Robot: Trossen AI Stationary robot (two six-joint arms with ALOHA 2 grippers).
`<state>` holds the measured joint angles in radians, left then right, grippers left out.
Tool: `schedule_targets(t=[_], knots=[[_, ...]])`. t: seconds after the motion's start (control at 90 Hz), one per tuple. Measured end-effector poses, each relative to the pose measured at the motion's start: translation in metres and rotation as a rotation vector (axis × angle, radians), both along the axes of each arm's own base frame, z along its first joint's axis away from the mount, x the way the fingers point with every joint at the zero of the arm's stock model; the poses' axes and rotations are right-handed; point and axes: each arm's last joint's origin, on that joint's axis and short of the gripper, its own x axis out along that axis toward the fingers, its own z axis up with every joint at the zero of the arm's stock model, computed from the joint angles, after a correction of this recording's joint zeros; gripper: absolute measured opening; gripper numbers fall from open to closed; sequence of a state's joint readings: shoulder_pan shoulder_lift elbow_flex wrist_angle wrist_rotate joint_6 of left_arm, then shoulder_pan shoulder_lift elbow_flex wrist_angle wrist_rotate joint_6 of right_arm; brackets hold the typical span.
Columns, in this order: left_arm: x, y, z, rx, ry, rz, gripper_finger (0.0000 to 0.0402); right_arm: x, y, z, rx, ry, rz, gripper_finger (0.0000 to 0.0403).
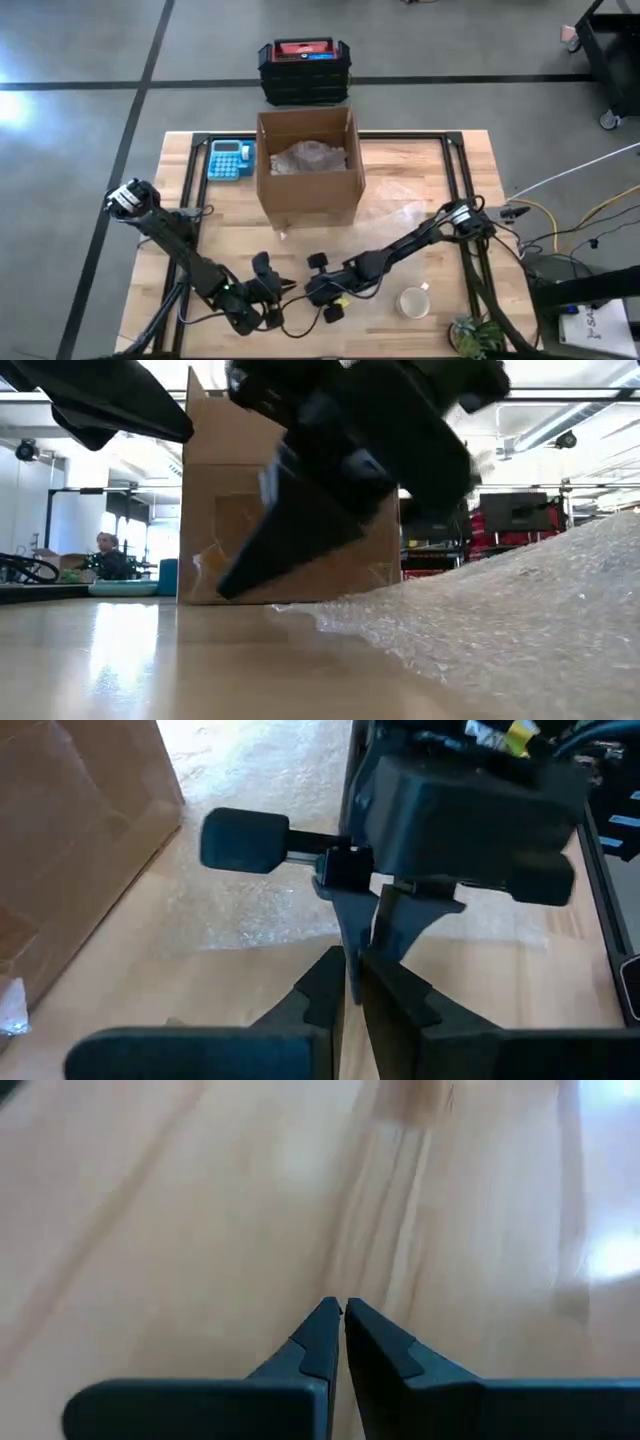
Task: Wrap mug
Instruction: Prepare the transparent bubble wrap to wrap the gray mug
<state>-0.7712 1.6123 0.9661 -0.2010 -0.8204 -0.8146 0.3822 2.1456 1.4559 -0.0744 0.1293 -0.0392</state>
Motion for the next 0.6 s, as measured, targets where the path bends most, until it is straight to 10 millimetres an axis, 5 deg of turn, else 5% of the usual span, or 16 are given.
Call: schedule_targets(t=[0.2,0.378,0.6], knots=[[0.000,0.000,0.000,-0.002,-0.001,0.002,0.0020,0.010,0.000,0.030,-0.026,-0.005,0.017,0.0008],[0.000,0.000,0.000,-0.007,-0.002,0.003,0.0020,0.000,-0.005,0.063,-0.101,0.218,0.005,0.0008],[-0.001,-0.001,0.000,-0.035,0.004,-0.001,0.0020,-0.039,-0.002,0.056,-0.206,0.583,-0.038,0.0008]])
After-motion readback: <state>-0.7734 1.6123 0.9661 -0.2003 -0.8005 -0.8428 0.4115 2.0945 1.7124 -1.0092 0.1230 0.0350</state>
